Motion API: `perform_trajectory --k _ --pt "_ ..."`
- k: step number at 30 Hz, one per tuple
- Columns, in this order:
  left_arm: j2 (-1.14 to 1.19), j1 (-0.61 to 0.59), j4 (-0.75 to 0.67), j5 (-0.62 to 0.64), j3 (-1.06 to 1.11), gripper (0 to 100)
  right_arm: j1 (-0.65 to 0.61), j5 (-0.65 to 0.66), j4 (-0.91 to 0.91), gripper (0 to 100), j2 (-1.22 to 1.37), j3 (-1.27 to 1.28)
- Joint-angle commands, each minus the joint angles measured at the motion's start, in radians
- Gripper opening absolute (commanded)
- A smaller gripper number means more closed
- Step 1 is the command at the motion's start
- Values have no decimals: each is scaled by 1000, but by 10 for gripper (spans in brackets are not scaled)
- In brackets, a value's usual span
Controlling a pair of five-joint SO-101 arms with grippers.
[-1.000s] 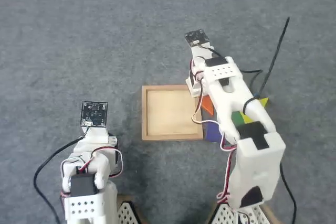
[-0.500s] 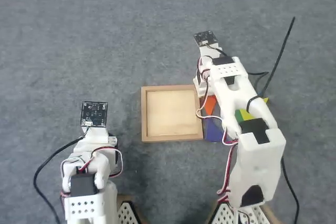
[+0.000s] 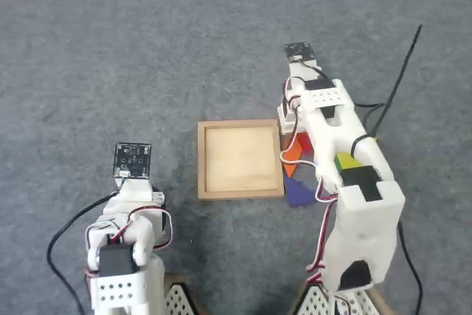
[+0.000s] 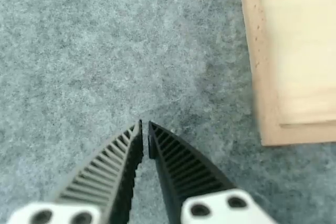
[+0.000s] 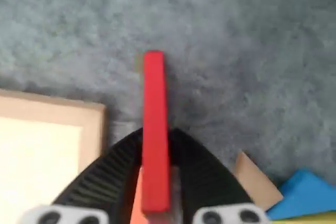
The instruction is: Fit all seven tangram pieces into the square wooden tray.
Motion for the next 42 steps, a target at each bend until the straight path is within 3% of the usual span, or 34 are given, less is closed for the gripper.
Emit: perform_trajectory --k 1,5,12,18,23,32,42 --pt "-18 -2 3 17 -13 18 27 -25 30 6 -33 -48" --pt "-18 -2 3 17 -13 18 21 -31 143 6 -131 -91" --pt "-18 -2 3 17 -13 18 -85 -31 321 6 -535 -9" --pt "-18 -2 3 17 -13 18 -229 -20 208 6 -751 281" --pt "-18 -2 3 17 -13 18 -348 -5 85 6 -702 402" --pt "-18 -2 3 17 -13 18 -377 -218 -111 6 -476 328" --pt "-18 -2 3 17 -13 18 -450 -322 -119 6 -225 146"
